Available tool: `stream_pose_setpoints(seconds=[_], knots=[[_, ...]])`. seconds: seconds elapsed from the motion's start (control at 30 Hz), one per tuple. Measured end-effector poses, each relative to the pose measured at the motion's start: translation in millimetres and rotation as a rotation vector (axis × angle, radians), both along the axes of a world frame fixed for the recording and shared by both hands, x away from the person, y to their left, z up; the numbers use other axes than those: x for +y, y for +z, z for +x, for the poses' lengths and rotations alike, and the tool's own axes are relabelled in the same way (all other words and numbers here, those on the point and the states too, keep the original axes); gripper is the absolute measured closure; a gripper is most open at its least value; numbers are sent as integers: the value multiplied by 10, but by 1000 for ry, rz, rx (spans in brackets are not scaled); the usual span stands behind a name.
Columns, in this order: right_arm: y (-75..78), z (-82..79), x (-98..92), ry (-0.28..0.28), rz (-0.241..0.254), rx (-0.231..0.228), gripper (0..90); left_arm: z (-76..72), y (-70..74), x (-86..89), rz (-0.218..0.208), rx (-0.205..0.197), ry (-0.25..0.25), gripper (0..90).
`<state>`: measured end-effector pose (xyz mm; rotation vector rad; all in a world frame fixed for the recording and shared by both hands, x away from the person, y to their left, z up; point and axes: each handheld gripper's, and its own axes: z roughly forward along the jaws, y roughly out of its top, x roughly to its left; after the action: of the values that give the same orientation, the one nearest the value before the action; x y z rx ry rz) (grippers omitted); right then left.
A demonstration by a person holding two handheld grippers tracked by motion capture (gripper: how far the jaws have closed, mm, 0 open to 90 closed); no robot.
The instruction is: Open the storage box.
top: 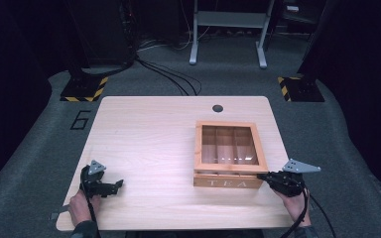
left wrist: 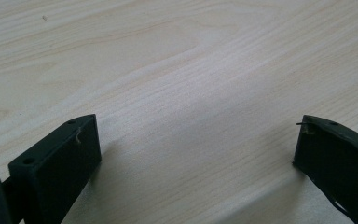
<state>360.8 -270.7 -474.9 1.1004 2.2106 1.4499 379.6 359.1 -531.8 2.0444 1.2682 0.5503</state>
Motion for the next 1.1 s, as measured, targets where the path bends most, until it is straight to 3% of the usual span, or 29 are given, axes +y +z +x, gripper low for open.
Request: stream_pose_setpoints(seconds=[0.23,0.4,0.47,0.63,0.97,1.03,1.1], knots=[[-13,-157,-101,-28,5,-15,816,0,1,1,2,1,-1,3],[-106,-239,-90,-60,-90,10,798,0,0,-1,2,0,1,3],[-163,-258,-137,-64,-49,20,798,0,1,-1,2,0,1,3],[-273,-309,-170,-95,-74,31,787,-1,1,0,3,0,0,3],[-529,-434,-386,-246,-164,62,696,-1,1,0,3,0,-1,3],[-529,-456,-398,-276,-183,33,642,-1,1,-1,3,1,1,3],[-538,-442,-393,-314,-221,62,547,-2,1,-2,3,0,1,3]])
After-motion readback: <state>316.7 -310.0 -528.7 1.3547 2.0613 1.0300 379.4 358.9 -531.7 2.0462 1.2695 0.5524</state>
